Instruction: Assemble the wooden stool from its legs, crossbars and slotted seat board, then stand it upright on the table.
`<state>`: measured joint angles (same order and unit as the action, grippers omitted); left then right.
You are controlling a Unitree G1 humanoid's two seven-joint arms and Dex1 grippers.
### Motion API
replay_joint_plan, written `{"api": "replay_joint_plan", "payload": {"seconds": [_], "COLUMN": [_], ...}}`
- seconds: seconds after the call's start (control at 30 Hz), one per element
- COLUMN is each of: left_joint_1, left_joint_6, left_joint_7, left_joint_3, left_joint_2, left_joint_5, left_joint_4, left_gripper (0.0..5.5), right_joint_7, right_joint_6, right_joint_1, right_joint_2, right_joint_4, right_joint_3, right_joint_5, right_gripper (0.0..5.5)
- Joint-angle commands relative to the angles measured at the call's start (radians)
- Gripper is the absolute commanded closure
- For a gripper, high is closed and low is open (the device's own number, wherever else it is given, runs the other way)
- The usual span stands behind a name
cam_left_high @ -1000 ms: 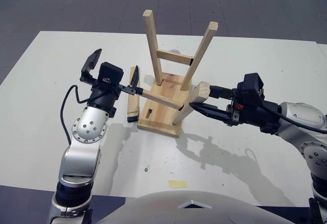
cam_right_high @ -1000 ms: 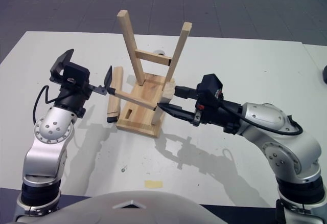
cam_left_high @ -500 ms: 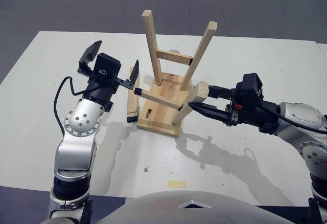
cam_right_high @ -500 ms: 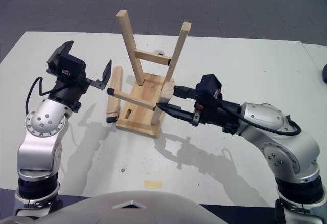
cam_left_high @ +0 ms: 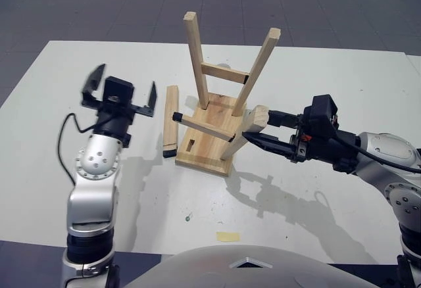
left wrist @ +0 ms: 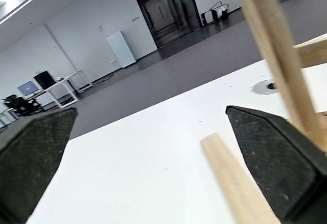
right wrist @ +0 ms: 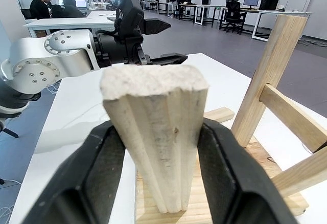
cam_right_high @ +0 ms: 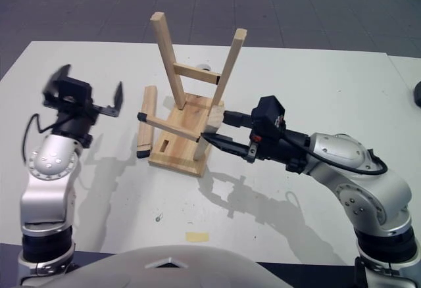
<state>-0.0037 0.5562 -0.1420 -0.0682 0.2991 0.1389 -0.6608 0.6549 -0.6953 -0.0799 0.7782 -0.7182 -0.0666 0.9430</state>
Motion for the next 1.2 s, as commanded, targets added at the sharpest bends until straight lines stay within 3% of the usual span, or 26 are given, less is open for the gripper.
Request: {"api": "replay_joint_plan", "payload": {"seconds": [0.03,0.57,0.87,1.17,1.2], "left_joint_1": [0.064,0.000,-0.177,-0.053,-0.036], "left_joint_6": [0.031,0.026,0.065,0.071,0.094], "left_joint_7": [0.004,-0.003,0.029,-0.023,-0.041], "left_joint_3": [-0.164,-0.083,0.178,0.212,0.201], "left_joint_2": [-0.053,-0.035,-0.034,0.001,0.000], "left_joint_5": [0.032,0.063,-0.002,-0.009,-0.021], "left_joint_4": [-0.050,-0.035,-0.069,0.102,0.105], "left_gripper": [0.10,0.10,0.10,0.10,0.10], "right_joint_7": [-0.009,-0.015,-0.023,-0.053,-0.065], "right_joint_6": [-0.061,-0.051,-0.049,-0.056,-0.060], "right_joint_1": [0.028,0.044,0.041,0.018,0.008], "right_joint_2": [0.004,-0.008,-0.007,-0.020,-0.024], "right_joint_4": [0.013,0.014,0.015,0.012,0.014], "right_joint_3": [0.039,0.046,0.040,0.001,-0.010], "right_joint_5": [0.005,-0.011,-0.010,0.046,0.070], "right_gripper": [3.44,3.44,3.44,3.44,3.08]}}
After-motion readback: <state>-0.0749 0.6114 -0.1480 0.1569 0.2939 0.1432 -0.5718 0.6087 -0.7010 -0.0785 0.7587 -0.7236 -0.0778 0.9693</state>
